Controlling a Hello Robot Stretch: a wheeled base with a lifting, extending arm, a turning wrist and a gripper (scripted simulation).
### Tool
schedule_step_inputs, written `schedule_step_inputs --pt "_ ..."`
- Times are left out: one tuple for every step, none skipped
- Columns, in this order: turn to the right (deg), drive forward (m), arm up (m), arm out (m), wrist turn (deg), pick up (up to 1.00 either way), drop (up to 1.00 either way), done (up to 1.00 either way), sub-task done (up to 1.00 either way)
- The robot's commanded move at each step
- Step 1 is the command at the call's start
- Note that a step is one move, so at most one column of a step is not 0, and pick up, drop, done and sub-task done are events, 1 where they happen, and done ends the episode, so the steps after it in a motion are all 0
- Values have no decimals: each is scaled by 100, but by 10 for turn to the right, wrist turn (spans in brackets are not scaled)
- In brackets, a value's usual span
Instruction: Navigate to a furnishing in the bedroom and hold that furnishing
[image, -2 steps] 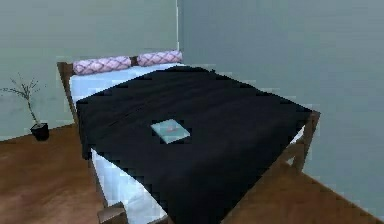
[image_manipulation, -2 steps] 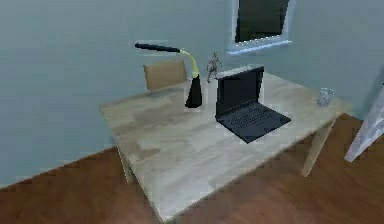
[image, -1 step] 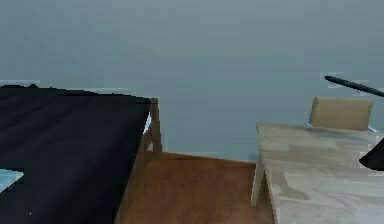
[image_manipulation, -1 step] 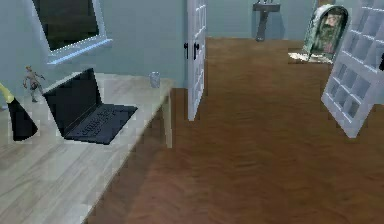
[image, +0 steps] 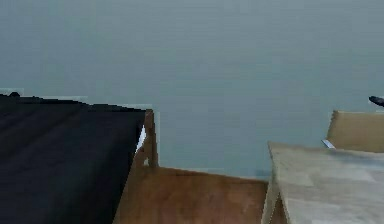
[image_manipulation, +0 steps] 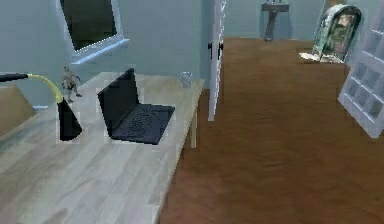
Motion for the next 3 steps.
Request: schedule_step_inputs --pt "90 0 0 0 0 0 0 0 0" --pt "0 100 0 0 0 0 0 0 0" --pt "30 0 0 0 0 0 0 0 0"
